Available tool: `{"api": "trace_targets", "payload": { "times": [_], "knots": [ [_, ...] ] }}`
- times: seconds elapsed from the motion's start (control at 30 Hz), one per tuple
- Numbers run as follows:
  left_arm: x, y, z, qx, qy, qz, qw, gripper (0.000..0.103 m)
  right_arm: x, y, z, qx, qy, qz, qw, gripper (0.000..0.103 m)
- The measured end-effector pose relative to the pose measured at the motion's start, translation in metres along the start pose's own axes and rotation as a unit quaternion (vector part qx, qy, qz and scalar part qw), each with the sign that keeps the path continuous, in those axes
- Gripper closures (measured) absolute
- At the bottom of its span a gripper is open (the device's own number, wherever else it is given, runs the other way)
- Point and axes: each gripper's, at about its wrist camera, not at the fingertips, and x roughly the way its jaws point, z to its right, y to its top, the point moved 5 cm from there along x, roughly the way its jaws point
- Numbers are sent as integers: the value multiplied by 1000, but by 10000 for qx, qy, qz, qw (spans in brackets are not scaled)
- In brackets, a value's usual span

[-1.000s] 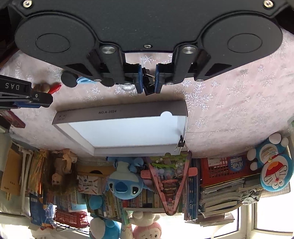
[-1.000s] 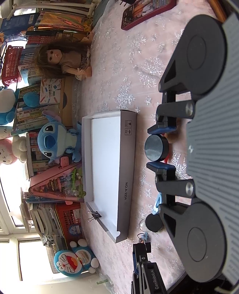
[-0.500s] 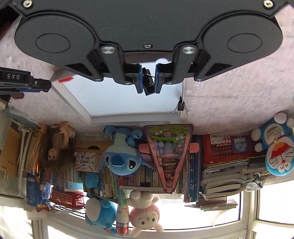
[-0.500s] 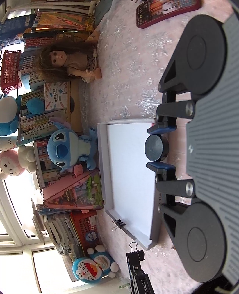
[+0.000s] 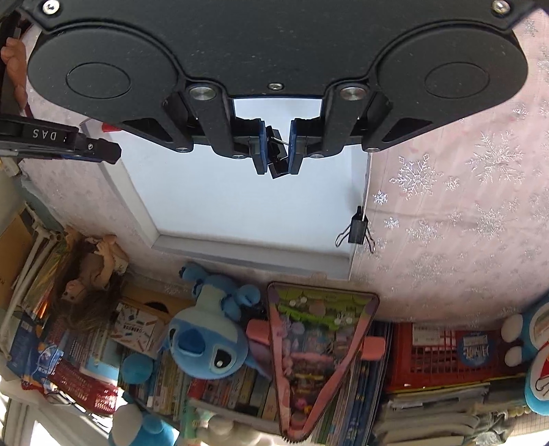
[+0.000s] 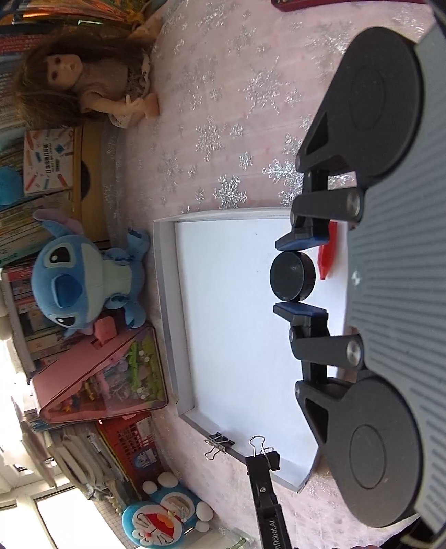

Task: Organize rigid objects
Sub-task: 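Carry the clip with the left tool into the white tray while the right tool carries the puck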

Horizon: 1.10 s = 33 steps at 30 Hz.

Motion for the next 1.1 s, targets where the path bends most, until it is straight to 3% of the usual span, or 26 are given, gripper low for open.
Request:
{"api": "trace_targets", "payload": {
  "times": [0.23, 0.77, 1.1],
  "knots": [
    [14, -7, 1, 3, -5, -179, 9998, 96, 18, -3, -3, -55, -22, -259, 9996, 66],
    [16, -15, 7, 203, 33, -178, 9996, 95, 25, -6, -5, -88, 83, -312, 9994, 66],
    [18, -22, 7, 194, 18, -276, 9994, 93, 25, -8, -2, -149, -119, -435, 9989, 65]
  ]
}}
